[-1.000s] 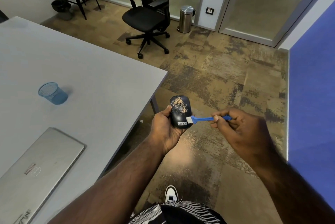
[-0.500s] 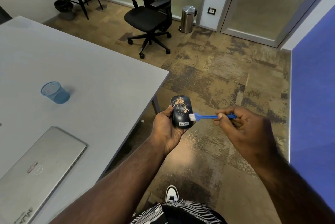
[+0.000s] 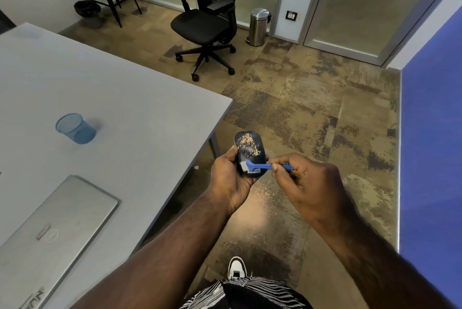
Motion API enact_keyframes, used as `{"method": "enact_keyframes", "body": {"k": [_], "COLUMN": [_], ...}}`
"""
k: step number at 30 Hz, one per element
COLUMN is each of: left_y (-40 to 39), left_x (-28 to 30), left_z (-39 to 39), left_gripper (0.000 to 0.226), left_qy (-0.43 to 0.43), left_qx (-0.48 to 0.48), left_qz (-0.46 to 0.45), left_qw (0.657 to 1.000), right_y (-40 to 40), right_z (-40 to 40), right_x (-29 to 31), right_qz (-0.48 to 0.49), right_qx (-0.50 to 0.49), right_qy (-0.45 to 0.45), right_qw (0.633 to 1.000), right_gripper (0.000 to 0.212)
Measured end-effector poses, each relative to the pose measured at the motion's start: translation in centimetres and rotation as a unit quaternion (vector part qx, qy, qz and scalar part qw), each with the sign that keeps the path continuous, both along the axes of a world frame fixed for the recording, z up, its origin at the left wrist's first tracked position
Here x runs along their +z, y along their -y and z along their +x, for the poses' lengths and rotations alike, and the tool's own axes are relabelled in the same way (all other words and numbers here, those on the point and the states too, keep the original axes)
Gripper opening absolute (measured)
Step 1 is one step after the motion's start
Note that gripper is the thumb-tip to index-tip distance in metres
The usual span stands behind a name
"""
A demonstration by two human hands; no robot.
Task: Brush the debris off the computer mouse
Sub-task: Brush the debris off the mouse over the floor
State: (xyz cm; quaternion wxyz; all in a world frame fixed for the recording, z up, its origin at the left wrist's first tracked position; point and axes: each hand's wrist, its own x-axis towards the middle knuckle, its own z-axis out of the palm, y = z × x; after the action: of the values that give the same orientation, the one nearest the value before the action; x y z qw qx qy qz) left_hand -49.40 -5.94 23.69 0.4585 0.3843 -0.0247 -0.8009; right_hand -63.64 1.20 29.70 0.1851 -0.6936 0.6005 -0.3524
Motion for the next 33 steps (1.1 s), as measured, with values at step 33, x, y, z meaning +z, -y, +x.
{"method": "enact_keyframes", "body": {"k": [33], "left_y": [0.0], "left_x": [0.0], "left_z": [-0.3], "left_gripper": [0.044], "left_qy": [0.003], "left_qx": [-0.006], "left_qz": [-0.001], "left_qw": [1.0], "right_y": [-0.2], "right_z": [-2.2], "right_x": [0.1], "right_qz": [-0.028], "right_qx": [-0.069], "right_qy": [0.011], "right_qw": [0.997], "right_gripper": [0.014]}}
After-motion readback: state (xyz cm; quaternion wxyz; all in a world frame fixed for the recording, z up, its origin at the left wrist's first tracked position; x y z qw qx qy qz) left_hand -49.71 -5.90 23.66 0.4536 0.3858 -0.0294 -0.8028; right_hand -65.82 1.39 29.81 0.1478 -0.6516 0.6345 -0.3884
